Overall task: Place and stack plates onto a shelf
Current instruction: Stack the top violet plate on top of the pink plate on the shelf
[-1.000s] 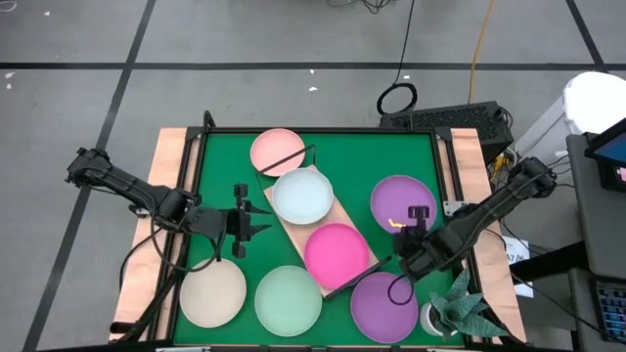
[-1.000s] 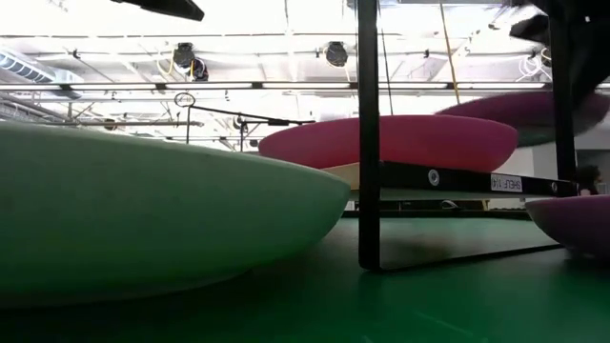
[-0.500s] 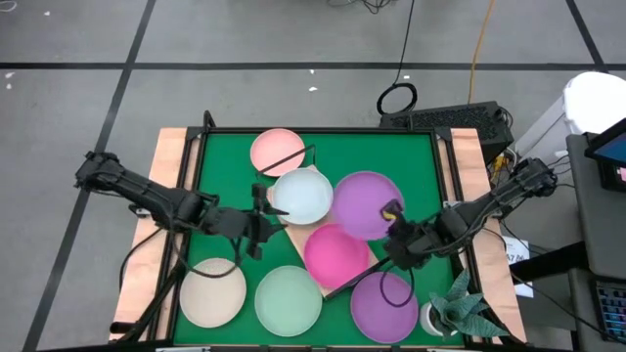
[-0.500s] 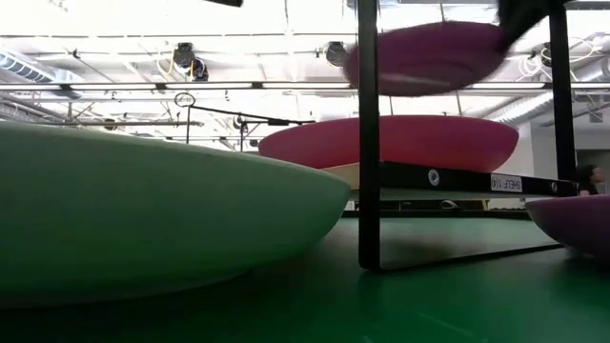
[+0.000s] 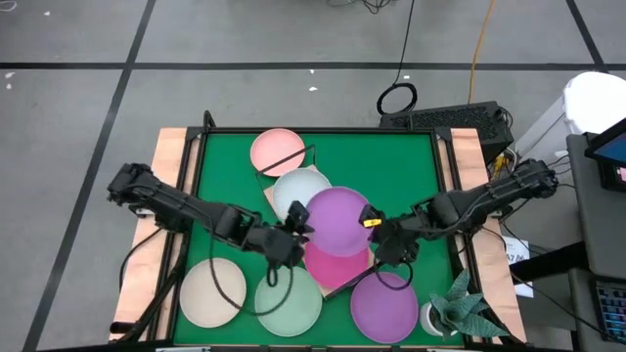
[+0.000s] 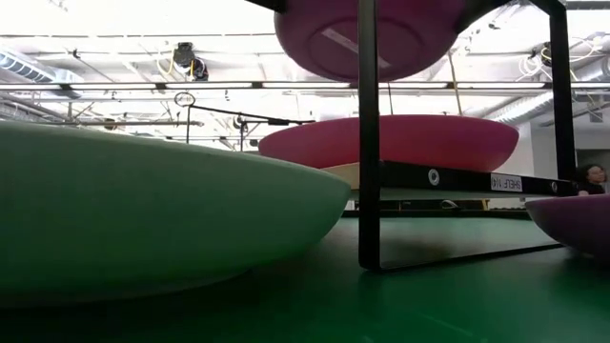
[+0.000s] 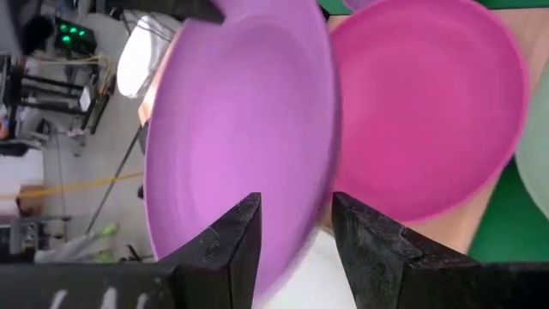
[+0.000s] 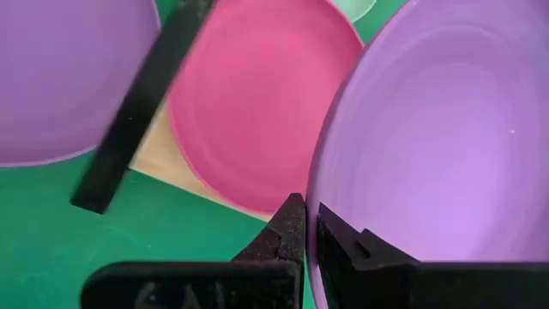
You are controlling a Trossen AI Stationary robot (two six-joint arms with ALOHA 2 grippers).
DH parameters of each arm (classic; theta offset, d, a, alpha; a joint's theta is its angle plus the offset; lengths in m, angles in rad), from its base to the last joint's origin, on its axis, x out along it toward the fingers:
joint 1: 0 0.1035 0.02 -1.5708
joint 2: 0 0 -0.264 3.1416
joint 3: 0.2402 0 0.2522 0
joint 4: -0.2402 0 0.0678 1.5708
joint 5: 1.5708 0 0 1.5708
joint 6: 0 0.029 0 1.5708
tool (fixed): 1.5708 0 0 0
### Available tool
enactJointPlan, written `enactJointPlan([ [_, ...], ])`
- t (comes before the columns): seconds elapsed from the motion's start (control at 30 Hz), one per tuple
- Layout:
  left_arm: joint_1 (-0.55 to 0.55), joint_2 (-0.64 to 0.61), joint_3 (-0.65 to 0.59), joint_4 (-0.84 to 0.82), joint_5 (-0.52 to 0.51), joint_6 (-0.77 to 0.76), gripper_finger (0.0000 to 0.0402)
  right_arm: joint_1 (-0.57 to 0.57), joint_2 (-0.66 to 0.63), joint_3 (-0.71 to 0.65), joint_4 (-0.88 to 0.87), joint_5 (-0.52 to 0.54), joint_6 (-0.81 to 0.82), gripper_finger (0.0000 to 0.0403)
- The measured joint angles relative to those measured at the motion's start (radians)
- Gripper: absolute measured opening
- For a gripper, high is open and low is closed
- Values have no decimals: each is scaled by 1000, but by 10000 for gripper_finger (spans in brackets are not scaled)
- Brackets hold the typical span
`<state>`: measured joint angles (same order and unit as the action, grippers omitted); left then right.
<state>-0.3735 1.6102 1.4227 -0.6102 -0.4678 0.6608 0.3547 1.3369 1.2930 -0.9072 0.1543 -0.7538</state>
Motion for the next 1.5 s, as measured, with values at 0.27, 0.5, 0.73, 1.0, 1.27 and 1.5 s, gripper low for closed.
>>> enactJointPlan([
  [0.27,35,56,45,-50,30,46,115,-5,0,0,-4,-28,1,0],
  [0.5,47,48,45,-46,146,122,50,-7,0,0,-5,-53,-29,0],
  [0.73,46,48,44,-55,192,134,15,-7,-1,-24,71,33,-27,27],
  [1.0,38,47,44,-43,179,112,17,-2,-17,-24,120,27,160,98],
  [1.27,21,46,45,-47,182,83,18,27,-96,-25,167,-4,339,146],
  [1.5,-1,61,45,-58,192,30,18,27,-191,-25,185,-23,617,159],
])
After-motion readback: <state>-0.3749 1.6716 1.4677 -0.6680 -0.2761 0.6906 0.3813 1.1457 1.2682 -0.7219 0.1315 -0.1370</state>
